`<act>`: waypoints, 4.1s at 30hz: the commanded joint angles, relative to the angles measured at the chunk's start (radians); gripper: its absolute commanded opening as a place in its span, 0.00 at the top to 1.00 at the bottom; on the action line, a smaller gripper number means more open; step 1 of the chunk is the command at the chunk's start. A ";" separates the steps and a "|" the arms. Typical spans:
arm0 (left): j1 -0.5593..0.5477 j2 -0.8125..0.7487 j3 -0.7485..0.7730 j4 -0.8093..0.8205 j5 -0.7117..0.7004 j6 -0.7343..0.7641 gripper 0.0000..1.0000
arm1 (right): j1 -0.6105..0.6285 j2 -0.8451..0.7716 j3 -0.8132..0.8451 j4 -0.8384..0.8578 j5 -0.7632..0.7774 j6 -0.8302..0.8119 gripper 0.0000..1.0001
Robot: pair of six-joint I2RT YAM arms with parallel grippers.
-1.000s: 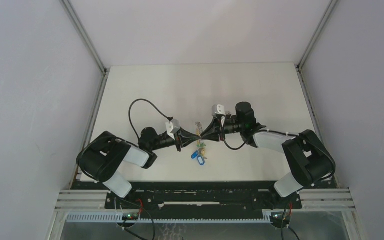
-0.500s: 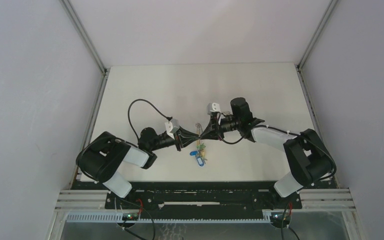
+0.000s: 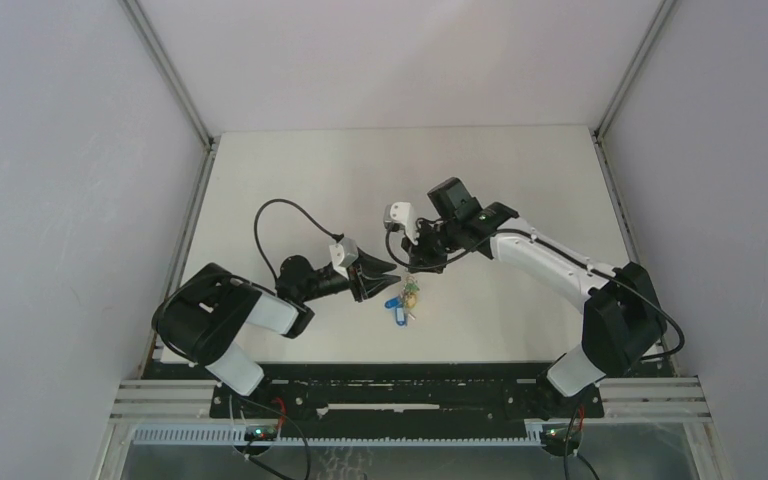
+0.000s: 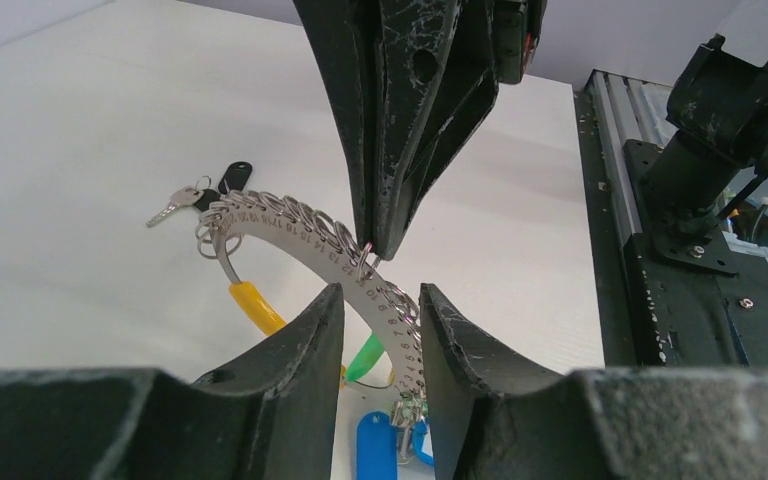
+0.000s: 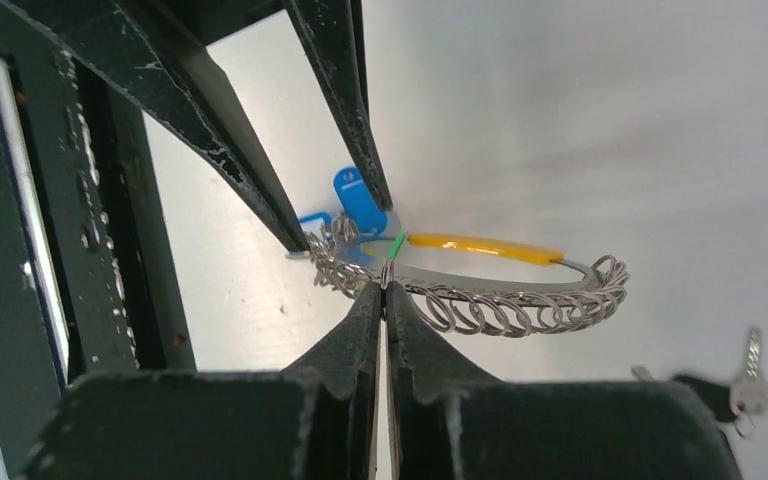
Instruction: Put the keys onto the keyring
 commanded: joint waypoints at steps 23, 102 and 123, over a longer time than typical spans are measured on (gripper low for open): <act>-0.063 0.084 0.083 0.056 0.120 0.051 0.63 | 0.151 0.019 0.237 -0.367 0.192 -0.257 1.00; -0.051 -0.042 0.033 0.058 0.060 0.028 1.00 | -0.126 -0.369 -0.449 0.568 -0.328 0.085 0.83; -0.053 -0.056 0.032 0.058 0.060 0.021 1.00 | -0.125 -0.279 -0.452 0.656 -0.390 0.129 0.85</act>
